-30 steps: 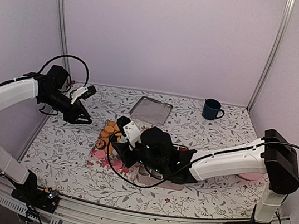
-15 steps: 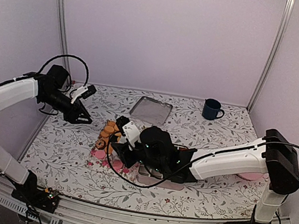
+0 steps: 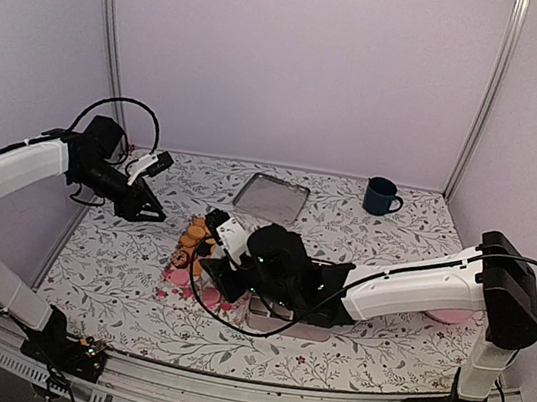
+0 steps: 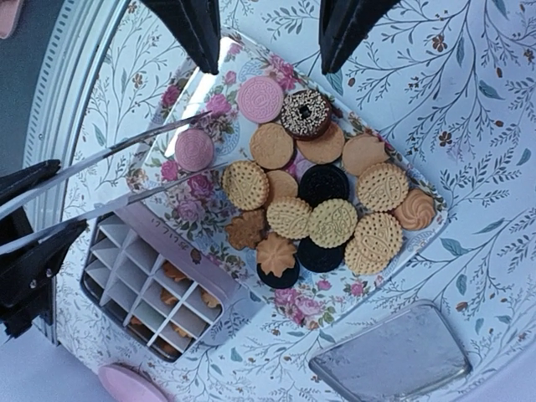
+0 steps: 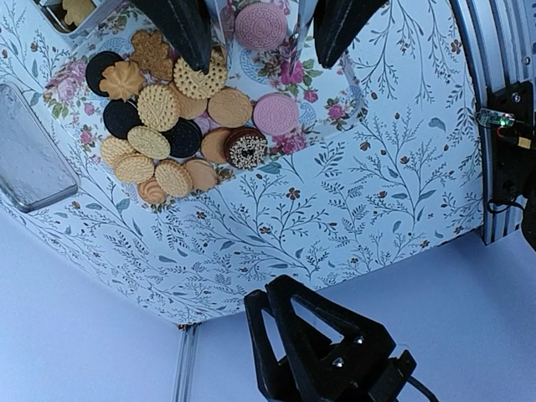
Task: Pack the cookies
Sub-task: Pick up the fake cookies from the plate.
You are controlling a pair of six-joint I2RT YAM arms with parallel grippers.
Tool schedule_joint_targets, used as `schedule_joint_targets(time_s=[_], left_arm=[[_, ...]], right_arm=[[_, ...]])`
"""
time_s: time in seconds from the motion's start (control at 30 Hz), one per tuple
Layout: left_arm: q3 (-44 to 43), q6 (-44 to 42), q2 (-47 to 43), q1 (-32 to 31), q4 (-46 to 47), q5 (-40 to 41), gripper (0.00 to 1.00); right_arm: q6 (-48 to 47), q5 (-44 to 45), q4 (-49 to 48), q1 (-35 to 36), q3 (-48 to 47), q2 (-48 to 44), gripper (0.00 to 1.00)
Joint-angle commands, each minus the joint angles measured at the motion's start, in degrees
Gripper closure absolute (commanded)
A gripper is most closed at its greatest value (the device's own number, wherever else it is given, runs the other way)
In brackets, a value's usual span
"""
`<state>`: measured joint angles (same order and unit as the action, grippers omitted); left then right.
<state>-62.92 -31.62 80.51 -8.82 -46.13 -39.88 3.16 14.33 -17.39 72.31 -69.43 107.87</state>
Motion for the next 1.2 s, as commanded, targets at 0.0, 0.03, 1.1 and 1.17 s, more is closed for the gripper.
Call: schedule_joint_targets(time_s=[0.0, 0.03, 1.1, 1.17], left_arm=[[-1.64, 0.24, 0.70, 0.30, -0.75, -1.07, 0.59], [-1.62, 0.24, 0.75, 0.29, -0.83, -1.08, 0.59], [-2.04, 0.06, 1.71, 0.31, -1.46, -0.52, 0.59], [-2.12, 0.07, 1.76, 0.32, -1.48, -0.45, 0.59]], right_arm=[[-0.59, -0.94, 3.60, 0.78, -1.55, -2.60, 0.58], [-0.61, -1.03, 3.78, 0.80, -1.56, -2.78, 0.58], [-5.08, 3.25, 4.41, 0.05, -4.79, -8.75, 0.80], [-5.24, 3.57, 4.49, -0.34, -3.51, -11.79, 0.80]])
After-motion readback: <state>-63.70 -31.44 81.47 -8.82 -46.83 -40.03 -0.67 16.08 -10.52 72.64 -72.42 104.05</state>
